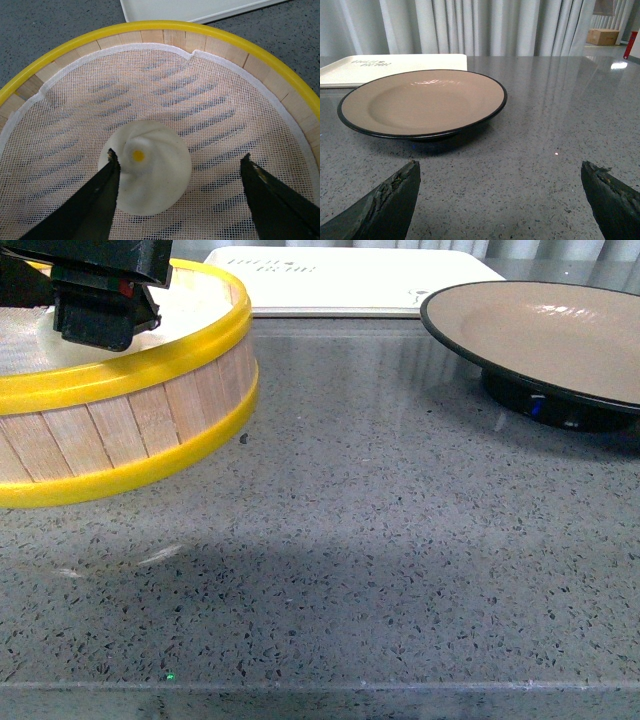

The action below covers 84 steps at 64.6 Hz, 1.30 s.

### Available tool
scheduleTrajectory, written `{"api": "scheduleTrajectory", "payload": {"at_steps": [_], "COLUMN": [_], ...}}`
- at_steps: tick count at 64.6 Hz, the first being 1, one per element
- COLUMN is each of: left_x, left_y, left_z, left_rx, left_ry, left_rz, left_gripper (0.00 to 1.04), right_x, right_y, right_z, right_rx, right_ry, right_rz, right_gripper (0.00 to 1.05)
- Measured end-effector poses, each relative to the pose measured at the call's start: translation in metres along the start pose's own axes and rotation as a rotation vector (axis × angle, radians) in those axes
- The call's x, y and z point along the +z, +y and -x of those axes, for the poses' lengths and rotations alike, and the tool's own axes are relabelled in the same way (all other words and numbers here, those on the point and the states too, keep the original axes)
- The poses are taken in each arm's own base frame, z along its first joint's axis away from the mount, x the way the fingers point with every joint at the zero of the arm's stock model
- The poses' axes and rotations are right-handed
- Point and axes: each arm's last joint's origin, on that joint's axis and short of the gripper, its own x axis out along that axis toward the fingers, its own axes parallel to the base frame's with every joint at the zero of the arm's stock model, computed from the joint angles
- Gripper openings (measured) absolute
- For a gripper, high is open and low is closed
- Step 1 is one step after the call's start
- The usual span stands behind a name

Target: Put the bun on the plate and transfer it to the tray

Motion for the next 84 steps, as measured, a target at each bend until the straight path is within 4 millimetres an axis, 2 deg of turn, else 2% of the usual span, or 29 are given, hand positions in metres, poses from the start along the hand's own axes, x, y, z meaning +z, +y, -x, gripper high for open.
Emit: {"api": "scheduleTrajectory", "payload": {"at_steps": [10,25,56,84], "left_x": [0.0,0.002,0.011,0.04], "left_y": [-0.001,-0.002,0.005,0.014], "left_z": [-0.001,-0.001,0.001,0.015], "left_rx": [0.004,0.005,0.007,0.018], "left_ry": [0.002,-0.003,-0.012,-0.076], "left_rz": [-0.006,-0.006,-0.011,-0.002], "left_gripper": [0.37,0.04,0.04,0.04], "right_x": [0.0,0.0,0.0,0.0], "right_y": [0.0,0.0,0.0,0.0], "right_z": [0.0,0.0,0.0,0.0], "right_rx": [0.0,0.0,0.0,0.0], "right_ry": [0.0,0.0,0.0,0.0], "right_rz": [0.0,0.0,0.0,0.0], "right_gripper": [0.96,0.96,0.96,0.96]}}
